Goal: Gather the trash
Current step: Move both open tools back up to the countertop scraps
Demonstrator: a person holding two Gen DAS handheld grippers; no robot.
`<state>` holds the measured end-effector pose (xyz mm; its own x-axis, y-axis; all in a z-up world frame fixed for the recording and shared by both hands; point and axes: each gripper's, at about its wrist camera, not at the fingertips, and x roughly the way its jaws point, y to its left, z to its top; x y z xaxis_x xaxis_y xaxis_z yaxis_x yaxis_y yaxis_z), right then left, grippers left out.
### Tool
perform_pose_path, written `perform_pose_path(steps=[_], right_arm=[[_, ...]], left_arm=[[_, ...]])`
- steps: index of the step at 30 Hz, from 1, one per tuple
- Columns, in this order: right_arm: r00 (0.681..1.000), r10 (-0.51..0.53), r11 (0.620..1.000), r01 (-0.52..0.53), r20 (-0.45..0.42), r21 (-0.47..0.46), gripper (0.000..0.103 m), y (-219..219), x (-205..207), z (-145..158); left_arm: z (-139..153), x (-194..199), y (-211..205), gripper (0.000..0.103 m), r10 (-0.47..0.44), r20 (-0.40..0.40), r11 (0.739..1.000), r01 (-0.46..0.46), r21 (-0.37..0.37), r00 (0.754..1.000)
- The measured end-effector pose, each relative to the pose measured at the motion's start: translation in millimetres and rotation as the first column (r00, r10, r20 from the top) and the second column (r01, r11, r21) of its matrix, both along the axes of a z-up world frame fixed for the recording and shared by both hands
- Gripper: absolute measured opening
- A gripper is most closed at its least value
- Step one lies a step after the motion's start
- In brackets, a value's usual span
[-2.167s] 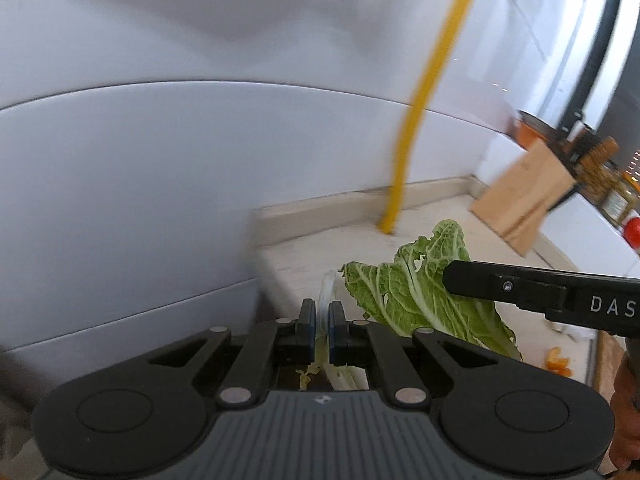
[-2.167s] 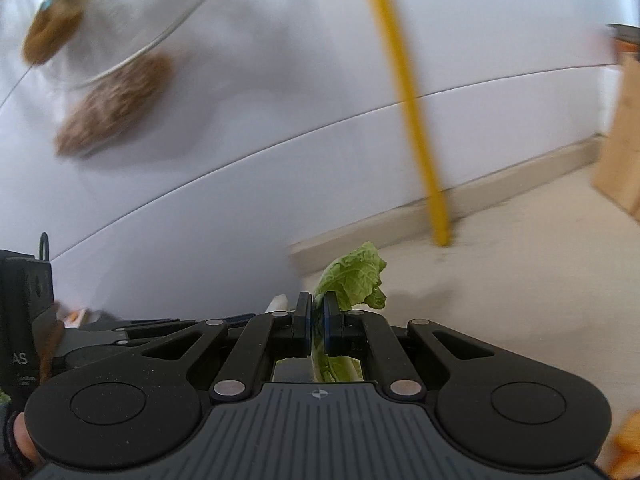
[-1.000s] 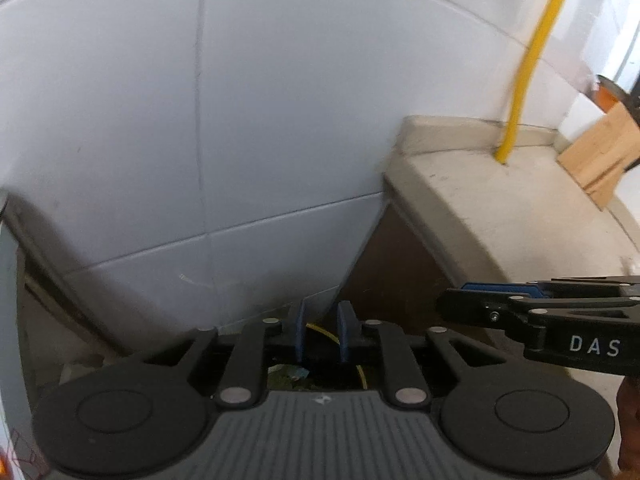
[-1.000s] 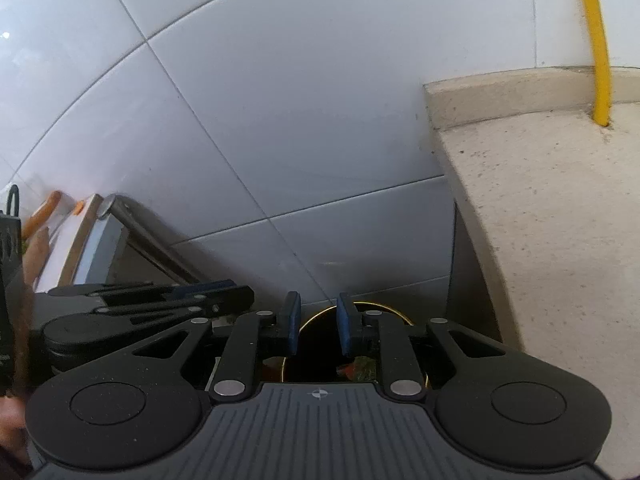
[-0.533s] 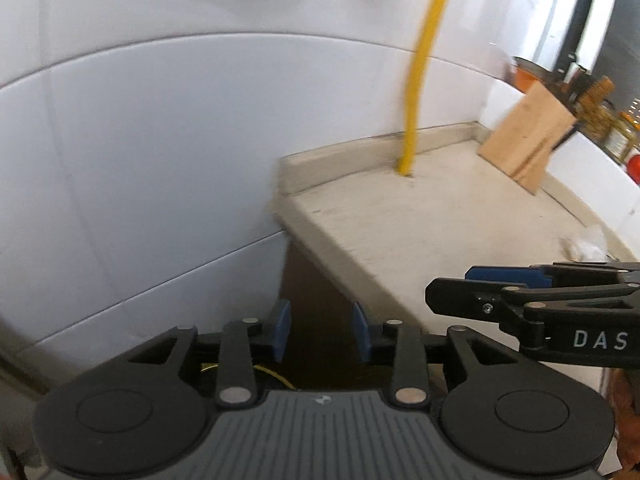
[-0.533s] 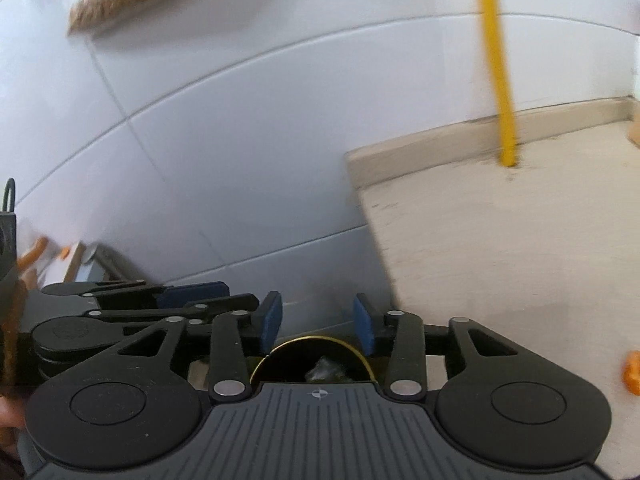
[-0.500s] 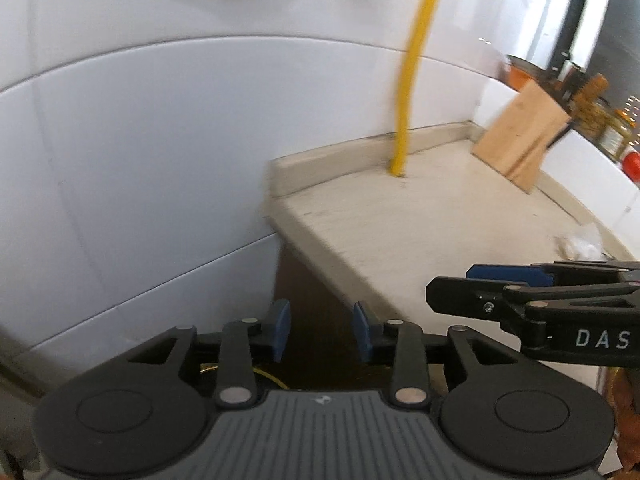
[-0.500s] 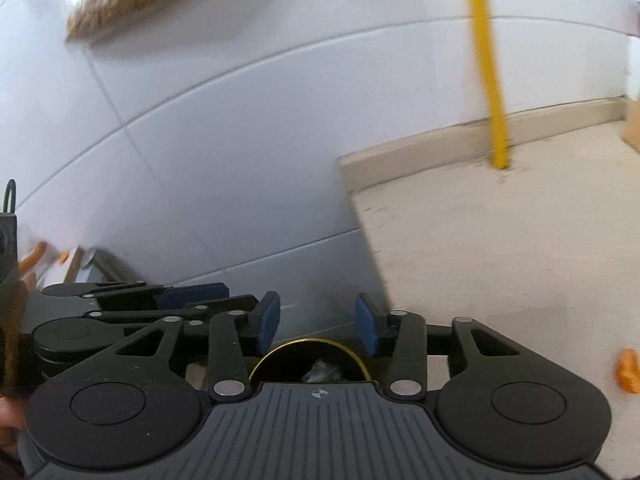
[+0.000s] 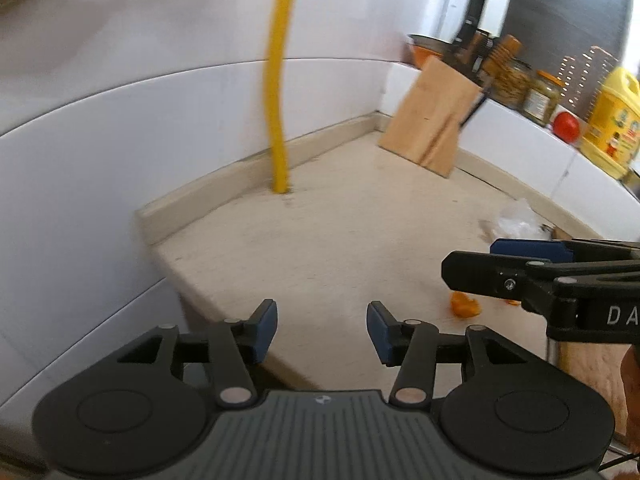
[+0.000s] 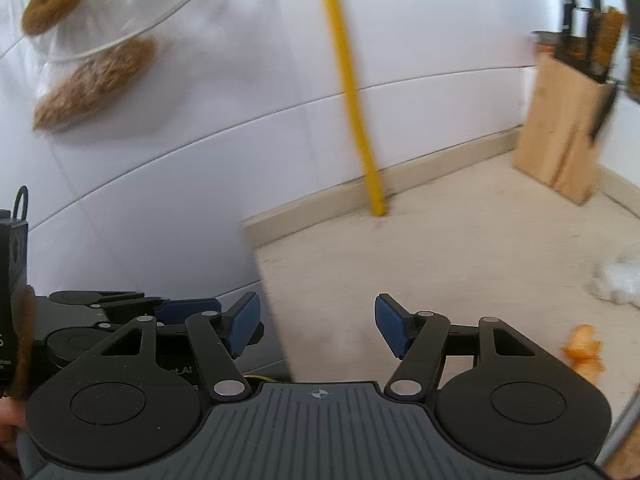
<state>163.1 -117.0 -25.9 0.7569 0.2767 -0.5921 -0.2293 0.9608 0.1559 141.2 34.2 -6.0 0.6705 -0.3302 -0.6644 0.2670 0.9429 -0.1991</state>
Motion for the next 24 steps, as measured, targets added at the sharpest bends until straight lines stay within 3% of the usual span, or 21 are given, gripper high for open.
perform_pose_path(steps=[13, 24], right_arm=[[0.983, -0.182, 0.983, 0.181, 0.016, 0.015, 0.076, -70, -15, 1], [0.964, -0.265, 0.964, 0.265, 0.012, 0.011, 0.079, -105, -23, 0]], left_arm=[[6, 13, -64, 0.049, -0.150, 0.022, 0.988, 0.149, 0.043, 0.988], [4, 21, -99, 0.054, -0.240, 0.025, 0.969, 0.238, 0.067, 0.970]])
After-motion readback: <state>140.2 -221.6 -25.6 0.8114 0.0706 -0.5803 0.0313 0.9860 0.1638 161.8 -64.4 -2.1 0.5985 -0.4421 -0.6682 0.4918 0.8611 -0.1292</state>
